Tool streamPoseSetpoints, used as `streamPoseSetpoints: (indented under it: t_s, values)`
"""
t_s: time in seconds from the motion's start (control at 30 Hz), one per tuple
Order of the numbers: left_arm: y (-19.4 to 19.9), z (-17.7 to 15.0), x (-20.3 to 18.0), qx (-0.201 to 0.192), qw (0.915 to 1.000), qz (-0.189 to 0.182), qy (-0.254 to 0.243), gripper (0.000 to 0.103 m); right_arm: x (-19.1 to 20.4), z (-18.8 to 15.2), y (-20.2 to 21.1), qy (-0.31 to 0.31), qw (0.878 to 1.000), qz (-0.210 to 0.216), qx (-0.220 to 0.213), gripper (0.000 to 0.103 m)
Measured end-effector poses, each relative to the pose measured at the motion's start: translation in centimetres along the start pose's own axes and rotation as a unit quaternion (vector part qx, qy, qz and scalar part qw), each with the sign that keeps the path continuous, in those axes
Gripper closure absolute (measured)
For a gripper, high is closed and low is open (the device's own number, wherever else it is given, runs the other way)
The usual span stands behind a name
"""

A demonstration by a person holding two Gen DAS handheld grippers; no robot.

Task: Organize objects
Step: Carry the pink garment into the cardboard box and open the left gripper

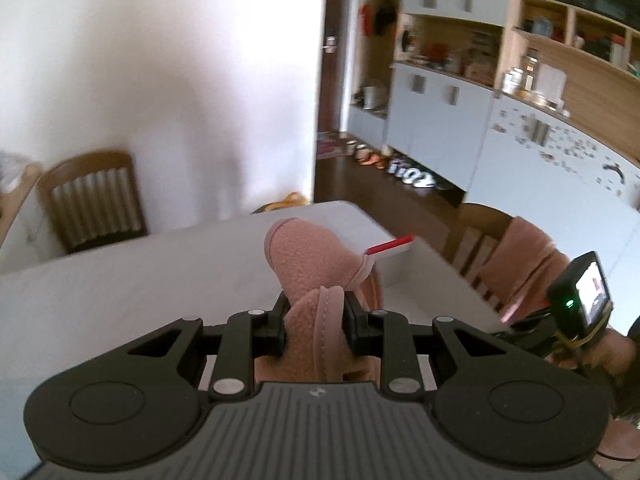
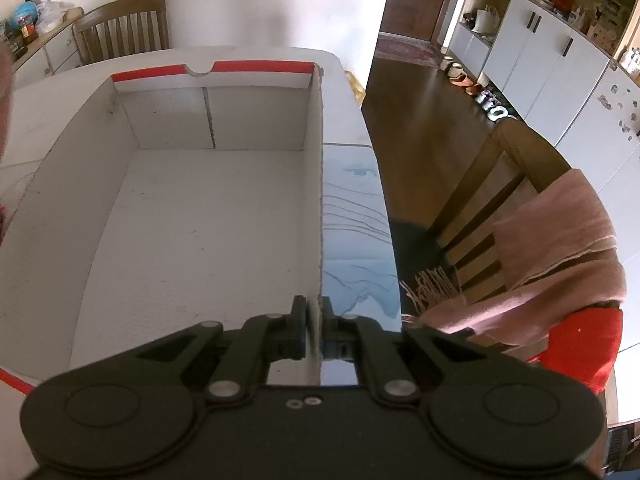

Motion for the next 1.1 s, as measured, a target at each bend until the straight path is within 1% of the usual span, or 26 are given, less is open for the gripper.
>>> streamPoseSetpoints:
  t_s: [0.13, 0.23, 0.37, 0.47, 0.63, 0.73, 0.8, 0.87, 0.97, 1.0, 1.07, 1.1]
  values:
    - [-3.0, 1.2, -3.3, 0.005, 0.9995, -0.023, -0.019, 0.078, 0.0, -0.1, -0.1, 0.001, 1.000, 0.006, 0.003, 0.100]
    - [-5.8, 1.1, -5.9, 0.018, 0.9983, -0.030, -0.046, 0.078, -0.2, -0.1, -0.1, -0.003, 1.000, 0.017, 0.004, 0.101]
    - [-9.2, -0.8, -9.3, 0.050, 0.9949, -0.045, -0.075, 0.078, -0.2, -0.2, -0.1, -0.006, 1.000, 0.024, 0.009, 0.101]
    - [-11.8, -3.1, -11.2, 0.083, 0.9917, -0.051, -0.084, 0.078, -0.1, -0.1, -0.1, -0.005, 1.000, 0.026, 0.013, 0.101]
    - [-15.0, -6.7, -12.9, 0.127, 0.9847, -0.057, -0.105, 0.078, 0.0, -0.3, 0.0, -0.003, 0.999, 0.029, 0.018, 0.101]
    - [-16.3, -8.4, -13.0, 0.148, 0.9803, -0.054, -0.119, 0.078, 0.1, -0.4, 0.0, -0.002, 0.999, 0.031, 0.020, 0.101]
    - [-17.1, -9.3, -13.2, 0.166, 0.9779, -0.055, -0.115, 0.078, 0.1, -0.4, 0.1, -0.002, 0.999, 0.032, 0.020, 0.101]
    - [-17.7, -10.1, -13.2, 0.184, 0.9746, -0.061, -0.112, 0.078, 0.2, -0.4, 0.1, -0.002, 0.999, 0.033, 0.021, 0.101]
    - [-17.9, -11.2, -12.9, 0.203, 0.9697, -0.060, -0.122, 0.078, 0.2, -0.4, 0.1, -0.001, 0.999, 0.035, 0.021, 0.101]
    - [-18.1, -11.5, -12.9, 0.208, 0.9688, -0.058, -0.123, 0.076, 0.2, -0.3, 0.1, -0.002, 0.999, 0.036, 0.021, 0.101]
    - [-18.1, -12.0, -12.4, 0.214, 0.9680, -0.052, -0.120, 0.069, 0.2, -0.3, 0.1, -0.003, 0.999, 0.037, 0.021, 0.101]
    - [-18.1, -12.2, -12.2, 0.218, 0.9677, -0.049, -0.116, 0.055, 0.2, -0.3, 0.1, -0.003, 0.999, 0.037, 0.021, 0.101]
Point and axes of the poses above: each gripper's, at about its wrist camera, not at the fingertips, and y roughly against the way its jaws point, x to its left, z to its top, the point moved 9 cm from there along -y, roughly the way its jaws point, and after that the axes turned 7 degrees about -x, right-handed, at the moved point
